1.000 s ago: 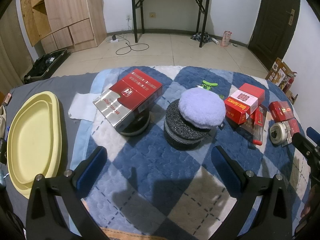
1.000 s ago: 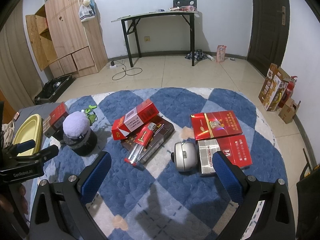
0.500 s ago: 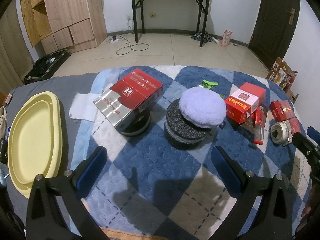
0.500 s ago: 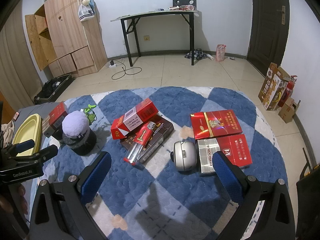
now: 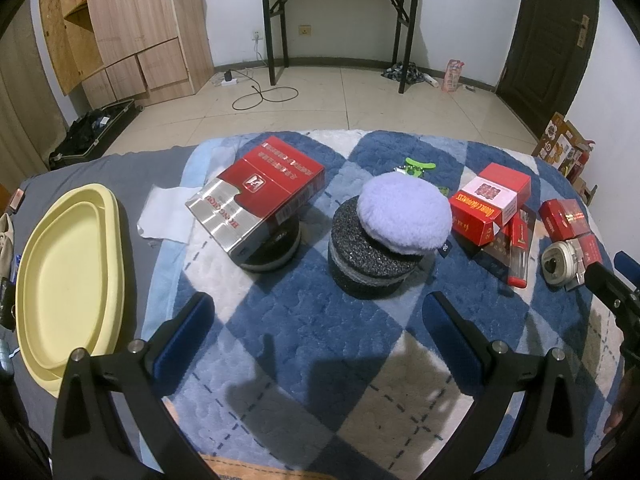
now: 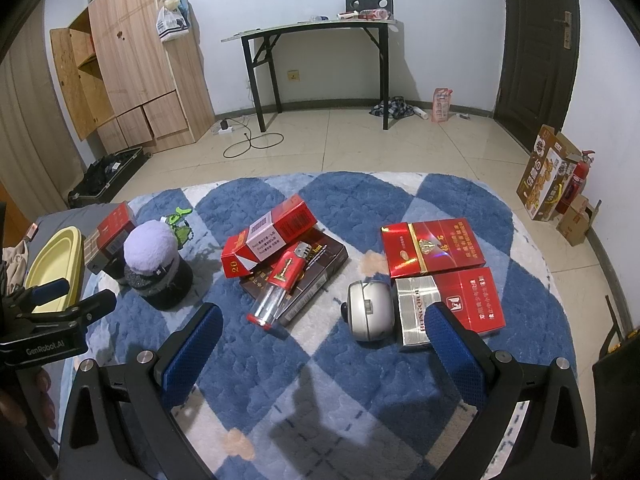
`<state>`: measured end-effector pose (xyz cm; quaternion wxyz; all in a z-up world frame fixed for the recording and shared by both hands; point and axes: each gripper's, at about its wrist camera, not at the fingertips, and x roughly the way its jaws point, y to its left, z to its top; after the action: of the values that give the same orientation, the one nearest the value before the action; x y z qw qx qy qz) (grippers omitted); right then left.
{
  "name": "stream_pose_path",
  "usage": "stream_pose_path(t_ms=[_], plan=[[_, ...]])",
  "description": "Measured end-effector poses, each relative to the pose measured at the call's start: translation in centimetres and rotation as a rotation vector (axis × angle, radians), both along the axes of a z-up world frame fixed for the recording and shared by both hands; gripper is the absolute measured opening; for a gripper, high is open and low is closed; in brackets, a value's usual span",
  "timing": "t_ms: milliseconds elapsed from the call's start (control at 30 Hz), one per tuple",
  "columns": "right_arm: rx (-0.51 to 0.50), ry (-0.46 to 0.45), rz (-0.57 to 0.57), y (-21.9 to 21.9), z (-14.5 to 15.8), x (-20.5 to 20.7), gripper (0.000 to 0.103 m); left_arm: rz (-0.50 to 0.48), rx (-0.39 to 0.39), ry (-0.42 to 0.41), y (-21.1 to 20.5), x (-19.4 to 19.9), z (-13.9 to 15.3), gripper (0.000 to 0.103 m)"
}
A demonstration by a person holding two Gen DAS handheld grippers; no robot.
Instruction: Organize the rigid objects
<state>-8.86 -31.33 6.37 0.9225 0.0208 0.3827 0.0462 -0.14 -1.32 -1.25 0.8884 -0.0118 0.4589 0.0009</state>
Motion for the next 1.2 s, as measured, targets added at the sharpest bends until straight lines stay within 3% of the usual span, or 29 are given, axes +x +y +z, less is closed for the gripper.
stream_pose_path(t_ms=[1200], plan=[[0.007,0.015,-0.002,-0.10,-0.07,0.36,0.103,-0.003,0.005,0.000,-0.38,-0.10,-0.06,0.103]])
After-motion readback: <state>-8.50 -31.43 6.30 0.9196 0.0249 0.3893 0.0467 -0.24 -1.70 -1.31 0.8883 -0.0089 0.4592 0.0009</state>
